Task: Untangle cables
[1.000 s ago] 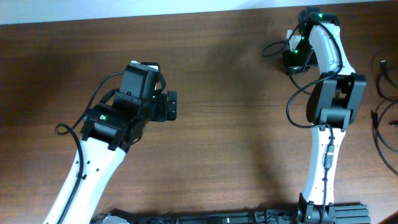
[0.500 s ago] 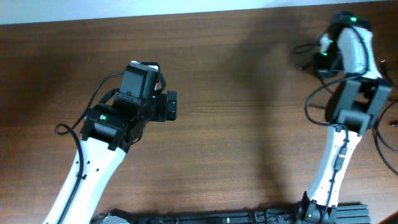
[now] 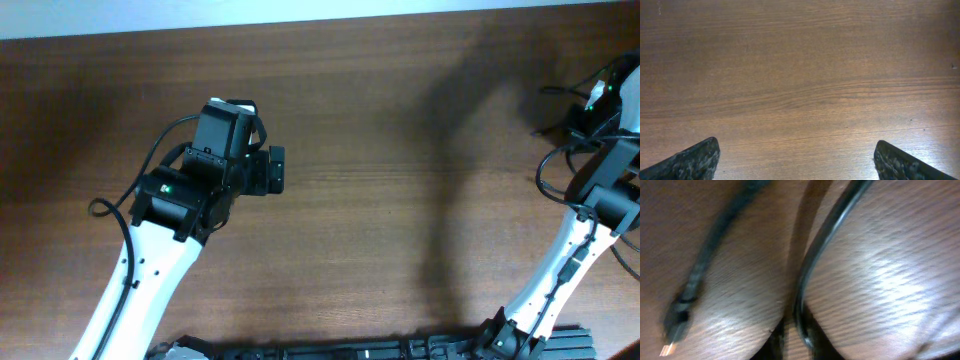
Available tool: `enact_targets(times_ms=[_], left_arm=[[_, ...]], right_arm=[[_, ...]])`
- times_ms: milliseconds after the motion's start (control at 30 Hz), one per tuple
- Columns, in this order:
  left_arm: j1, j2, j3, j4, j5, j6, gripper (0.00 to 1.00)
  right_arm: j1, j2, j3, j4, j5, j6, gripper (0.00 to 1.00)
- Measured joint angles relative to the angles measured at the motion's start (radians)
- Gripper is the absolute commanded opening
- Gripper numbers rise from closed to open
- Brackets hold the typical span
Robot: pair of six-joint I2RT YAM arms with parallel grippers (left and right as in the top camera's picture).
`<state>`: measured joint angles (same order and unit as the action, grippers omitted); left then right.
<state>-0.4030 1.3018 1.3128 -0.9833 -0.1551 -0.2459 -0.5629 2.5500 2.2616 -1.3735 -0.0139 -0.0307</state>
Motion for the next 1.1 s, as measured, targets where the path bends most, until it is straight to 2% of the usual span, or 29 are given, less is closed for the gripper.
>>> enact_targets(times_ms=[33,67,367,467,533,567,767,900,1100], left_arm=[[0.000,0.000,0.000,0.000,0.000,0.000,0.99],[0.000,0.000,0.000,0.000,0.000,0.000,0.99],[0.000,0.000,0.000,0.000,0.000,0.000,0.99],[0.000,0.000,0.000,0.000,0.000,0.000,0.99],[0.000,0.000,0.000,0.000,0.000,0.000,0.98],[0.000,0.000,0.000,0.000,0.000,0.000,0.99],[0.000,0.000,0.000,0.000,0.000,0.000,0.99],[0.000,0.000,0.000,0.000,0.000,0.000,0.99],[0.000,0.000,0.000,0.000,0.000,0.000,0.99]], right_arm=[[0.008,-0.010,0.000,-0.008,-0.039,-0.011,0.81],[0.019,-0.034,0.000,-0.010,-0.083,-0.035,0.85],[0.110,-0.478,0.018,-0.013,-0.209,-0.056,0.89],[0.219,-0.603,0.021,-0.038,-0.245,-0.057,0.90],[0.315,-0.637,0.021,-0.055,-0.256,-0.056,0.91],[0.383,-0.642,0.022,-0.072,-0.266,-0.056,0.99],[0.592,-0.641,0.022,-0.093,-0.284,-0.059,0.99],[0.649,-0.641,0.022,-0.093,-0.284,-0.059,0.99],[0.653,-0.641,0.022,-0.093,-0.284,-0.059,0.99]])
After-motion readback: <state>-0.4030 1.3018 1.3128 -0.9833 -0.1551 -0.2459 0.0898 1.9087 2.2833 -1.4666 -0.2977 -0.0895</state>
